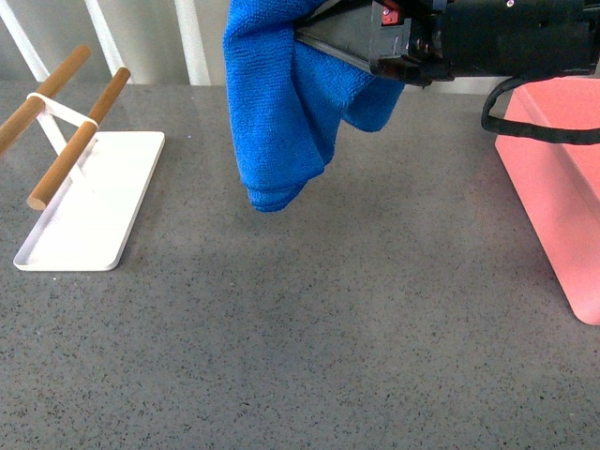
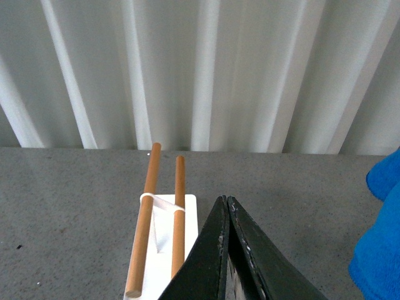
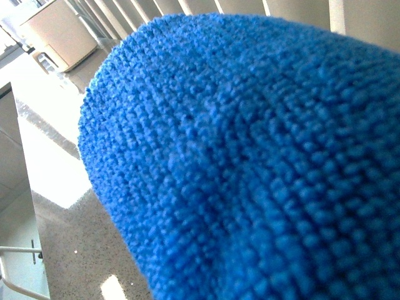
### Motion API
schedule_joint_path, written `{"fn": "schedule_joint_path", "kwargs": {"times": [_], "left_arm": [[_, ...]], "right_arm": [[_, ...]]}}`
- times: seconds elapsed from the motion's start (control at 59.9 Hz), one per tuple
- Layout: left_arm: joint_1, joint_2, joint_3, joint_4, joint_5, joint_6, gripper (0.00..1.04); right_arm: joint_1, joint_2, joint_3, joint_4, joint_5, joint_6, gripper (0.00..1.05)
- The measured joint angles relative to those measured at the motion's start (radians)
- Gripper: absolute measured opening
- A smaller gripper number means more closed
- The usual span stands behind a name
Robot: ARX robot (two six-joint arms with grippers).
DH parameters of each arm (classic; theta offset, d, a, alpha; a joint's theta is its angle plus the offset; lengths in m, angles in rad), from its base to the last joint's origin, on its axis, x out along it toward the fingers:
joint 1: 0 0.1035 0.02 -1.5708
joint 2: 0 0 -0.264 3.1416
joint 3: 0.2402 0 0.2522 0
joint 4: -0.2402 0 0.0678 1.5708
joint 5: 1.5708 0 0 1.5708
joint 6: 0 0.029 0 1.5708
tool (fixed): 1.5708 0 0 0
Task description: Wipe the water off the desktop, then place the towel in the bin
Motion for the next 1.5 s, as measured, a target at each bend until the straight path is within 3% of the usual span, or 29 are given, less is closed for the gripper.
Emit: {"fn": "schedule_joint_path", "kwargs": {"times": [0.384,0.451,0.568,0.752,1.103,1.504], "left_arm": [[0.087,-0.234,-0.148,-0.087,0.084,0.001,0.04],[0.138,-0.278,-0.164,-0.116,0.157,0.001,0.04],[0.172,-0.338,-0.183,-0.155,0.167,0.001,0.04],[0.176,-0.426,-0.228,-0.178,0.173,0.002,0.04],[0.176,-0.647,-0.228,-0.387,0.173,0.002,0.04],[0.176,-0.784,-0.228,-0.521,0.173,0.002,0.04]], "right_arm": [[-0.009,-0.009,0.000,-0.032,-0.005,-0.024,0.04],[-0.009,-0.009,0.000,-0.032,-0.005,-0.024,0.04],[-0.010,-0.010,0.000,-0.032,-0.005,-0.024,0.04],[-0.011,-0.015,0.000,-0.033,0.004,-0.031,0.04],[-0.021,-0.026,-0.001,-0.074,0.008,-0.063,0.04],[-0.047,-0.031,-0.003,-0.180,0.021,-0.164,0.04]]}}
